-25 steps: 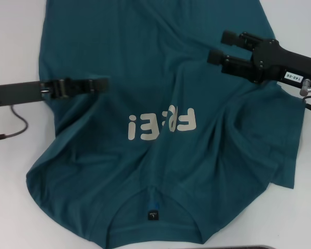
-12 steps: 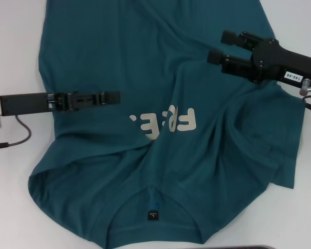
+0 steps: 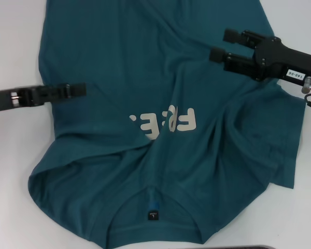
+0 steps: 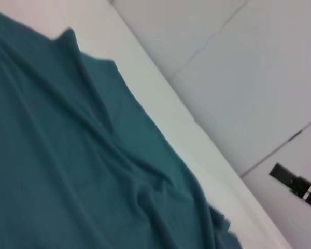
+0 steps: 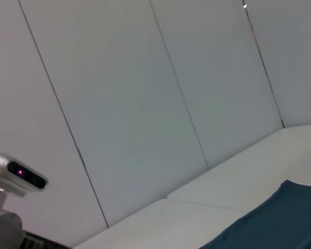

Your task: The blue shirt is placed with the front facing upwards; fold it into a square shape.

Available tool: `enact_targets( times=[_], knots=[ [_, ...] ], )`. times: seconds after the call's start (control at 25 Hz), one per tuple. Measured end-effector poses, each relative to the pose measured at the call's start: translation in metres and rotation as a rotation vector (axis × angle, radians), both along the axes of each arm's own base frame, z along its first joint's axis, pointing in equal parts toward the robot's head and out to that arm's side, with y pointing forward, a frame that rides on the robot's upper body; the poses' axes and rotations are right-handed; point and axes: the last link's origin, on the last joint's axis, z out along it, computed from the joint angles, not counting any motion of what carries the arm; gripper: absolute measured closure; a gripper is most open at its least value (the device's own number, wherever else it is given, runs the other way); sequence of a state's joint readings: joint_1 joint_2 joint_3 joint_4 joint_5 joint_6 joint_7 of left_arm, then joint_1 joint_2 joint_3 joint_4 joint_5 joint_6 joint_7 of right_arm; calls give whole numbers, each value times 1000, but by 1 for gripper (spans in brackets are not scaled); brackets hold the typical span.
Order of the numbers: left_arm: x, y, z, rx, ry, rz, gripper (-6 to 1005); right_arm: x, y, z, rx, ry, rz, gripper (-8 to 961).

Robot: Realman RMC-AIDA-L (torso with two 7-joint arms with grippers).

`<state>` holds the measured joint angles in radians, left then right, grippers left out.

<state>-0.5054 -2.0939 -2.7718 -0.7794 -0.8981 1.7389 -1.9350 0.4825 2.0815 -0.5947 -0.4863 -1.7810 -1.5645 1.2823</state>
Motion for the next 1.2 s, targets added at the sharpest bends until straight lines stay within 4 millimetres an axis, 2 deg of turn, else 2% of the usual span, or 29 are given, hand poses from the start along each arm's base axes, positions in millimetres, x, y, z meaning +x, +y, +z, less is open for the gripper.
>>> enact_targets(
  times=[0.16, 0.28, 0.48, 0.72, 1.08, 1.2],
  knots=[
    [0, -5, 10, 80, -62, -47, 91, 4, 1, 4, -14, -2, -31, 128],
    [-1, -8, 15, 129, -90, -59, 91, 15, 2, 13, -52, -9, -97, 128],
    [-1, -12, 13, 173, -140, -66, 92, 35, -5, 30, -154, -41, -217, 128],
    [0, -12, 4, 172, -153, -49, 93, 61, -22, 47, -254, -105, -418, 128],
    [1, -10, -2, 180, -143, -49, 83, 97, -52, 70, -262, -49, -635, 127],
    [2, -10, -3, 183, -139, -52, 82, 104, -61, 72, -277, -45, -687, 127]
  ],
)
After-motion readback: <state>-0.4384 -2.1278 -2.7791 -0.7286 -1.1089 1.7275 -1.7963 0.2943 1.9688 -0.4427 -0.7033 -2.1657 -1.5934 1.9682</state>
